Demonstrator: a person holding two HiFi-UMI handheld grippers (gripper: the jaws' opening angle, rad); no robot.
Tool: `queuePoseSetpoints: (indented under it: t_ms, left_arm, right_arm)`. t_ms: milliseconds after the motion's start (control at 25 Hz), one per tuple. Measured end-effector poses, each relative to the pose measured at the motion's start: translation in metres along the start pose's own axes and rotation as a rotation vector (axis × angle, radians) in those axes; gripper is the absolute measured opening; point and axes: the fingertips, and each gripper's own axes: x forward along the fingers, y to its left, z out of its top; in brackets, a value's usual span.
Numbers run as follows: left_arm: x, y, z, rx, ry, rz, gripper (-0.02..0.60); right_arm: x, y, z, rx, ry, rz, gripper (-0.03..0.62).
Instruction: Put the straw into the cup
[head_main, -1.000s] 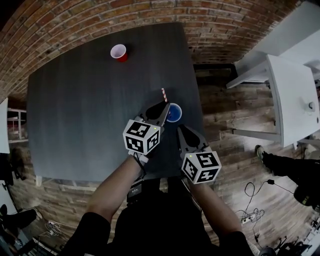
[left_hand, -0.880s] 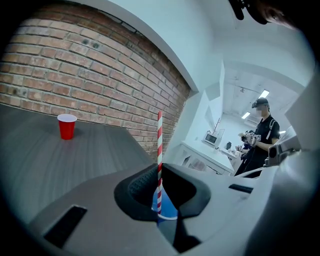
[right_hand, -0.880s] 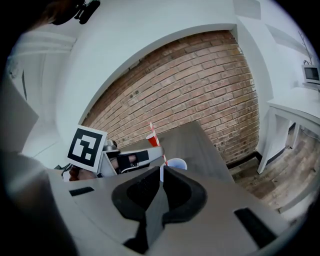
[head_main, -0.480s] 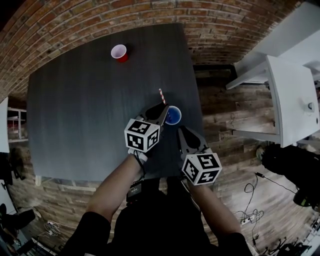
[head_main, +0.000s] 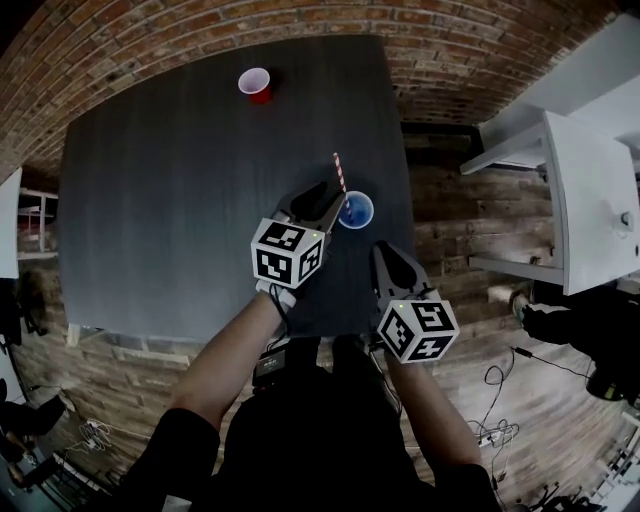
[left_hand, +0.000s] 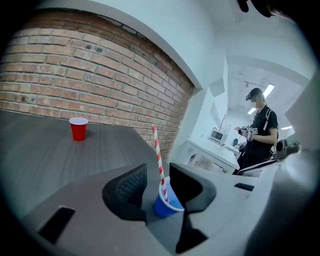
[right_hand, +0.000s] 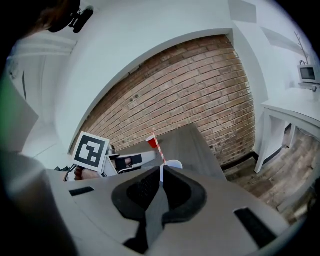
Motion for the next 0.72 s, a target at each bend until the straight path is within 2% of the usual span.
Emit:
queuePoseSetpoints:
  t_ms: [160,280,560,720]
  left_arm:
    - [-0.021,0.009,0.002,-0.004,-0.020,0.031,0.135]
    - [-0.040,0.014,0.003,-0.019,-0.040,0.027,0.138]
    - [-0.121,0.017,0.017,-0.007,-0.140,0.057,0.137]
    - [-0.176,0.013,0.027,0.027,-0.192,0.079,0.137]
  right_arm:
    - [-0.009,-0.006,0.004,-0.007,0.001,-0.006,0.044]
    - [-0.022,-0.008,0.006,-0.036,-0.015,-0.028,0.044]
    - [-0.059,-0.002,0.022,-0.168,-0.074,-0.049,0.044]
    - [-0.083,0.015,0.035,-0.168,-0.118,-0.007,0.044]
